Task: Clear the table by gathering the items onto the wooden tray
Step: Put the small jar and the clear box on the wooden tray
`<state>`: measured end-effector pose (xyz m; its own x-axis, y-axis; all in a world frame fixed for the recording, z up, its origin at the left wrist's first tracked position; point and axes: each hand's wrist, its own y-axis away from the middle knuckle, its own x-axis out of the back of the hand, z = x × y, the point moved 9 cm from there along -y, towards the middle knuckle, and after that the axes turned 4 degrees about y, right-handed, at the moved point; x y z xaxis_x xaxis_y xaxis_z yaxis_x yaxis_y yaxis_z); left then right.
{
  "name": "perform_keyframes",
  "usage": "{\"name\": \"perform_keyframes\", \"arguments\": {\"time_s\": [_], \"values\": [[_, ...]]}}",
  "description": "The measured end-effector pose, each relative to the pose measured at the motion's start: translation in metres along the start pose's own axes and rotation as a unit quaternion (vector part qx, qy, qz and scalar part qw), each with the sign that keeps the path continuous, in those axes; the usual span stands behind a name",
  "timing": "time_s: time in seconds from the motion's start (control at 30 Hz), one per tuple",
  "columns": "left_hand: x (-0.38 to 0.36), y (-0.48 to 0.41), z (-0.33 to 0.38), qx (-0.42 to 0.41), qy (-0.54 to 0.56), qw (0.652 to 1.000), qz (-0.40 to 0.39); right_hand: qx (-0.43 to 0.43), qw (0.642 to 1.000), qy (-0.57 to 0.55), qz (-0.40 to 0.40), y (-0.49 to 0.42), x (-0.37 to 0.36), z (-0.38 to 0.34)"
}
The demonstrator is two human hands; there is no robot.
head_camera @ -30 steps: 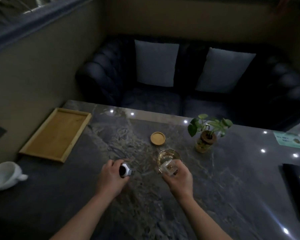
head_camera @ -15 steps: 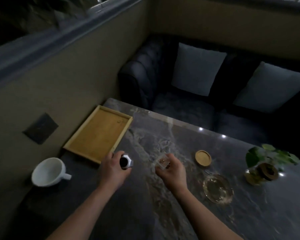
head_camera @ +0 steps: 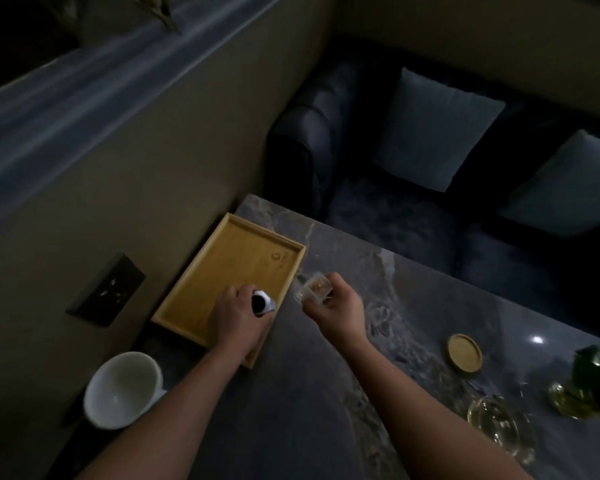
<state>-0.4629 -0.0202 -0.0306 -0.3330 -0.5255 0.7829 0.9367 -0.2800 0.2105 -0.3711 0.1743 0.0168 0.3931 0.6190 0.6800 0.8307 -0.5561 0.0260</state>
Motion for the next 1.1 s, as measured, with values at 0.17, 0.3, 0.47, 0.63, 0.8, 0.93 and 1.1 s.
{"name": "perform_keyframes", "arguments": {"time_s": [0.17, 0.3, 0.47, 0.63, 0.8, 0.93, 1.1], "values": [[-0.01, -0.027, 0.0, 0.004, 0.035, 0.999, -0.001, -0.038, 0.999, 0.005, -0.012, -0.018, -0.015, 0.005], [-0.013, -0.04, -0.004, 0.022, 0.042, 0.999, 0.008, -0.035, 0.999, 0.007, -0.026, -0.032, -0.024, 0.006], [-0.017, -0.035, -0.004, -0.001, 0.016, 1.0, 0.012, -0.023, 0.999, 0.016, -0.03, -0.051, -0.032, 0.001], [-0.019, -0.02, -0.008, -0.005, 0.018, 1.0, 0.021, -0.013, 0.999, 0.017, -0.045, -0.075, -0.048, -0.01], [-0.019, 0.022, -0.009, -0.029, -0.014, 0.998, 0.062, 0.042, 0.995, 0.06, -0.071, -0.099, -0.065, -0.025], [-0.039, 0.051, -0.02, -0.035, -0.127, 0.99, 0.05, 0.093, 0.984, 0.112, -0.101, -0.111, -0.079, -0.027], [-0.053, 0.052, -0.03, -0.053, -0.185, 0.98, 0.047, 0.128, 0.972, 0.148, -0.131, -0.12, -0.094, -0.02]]}}
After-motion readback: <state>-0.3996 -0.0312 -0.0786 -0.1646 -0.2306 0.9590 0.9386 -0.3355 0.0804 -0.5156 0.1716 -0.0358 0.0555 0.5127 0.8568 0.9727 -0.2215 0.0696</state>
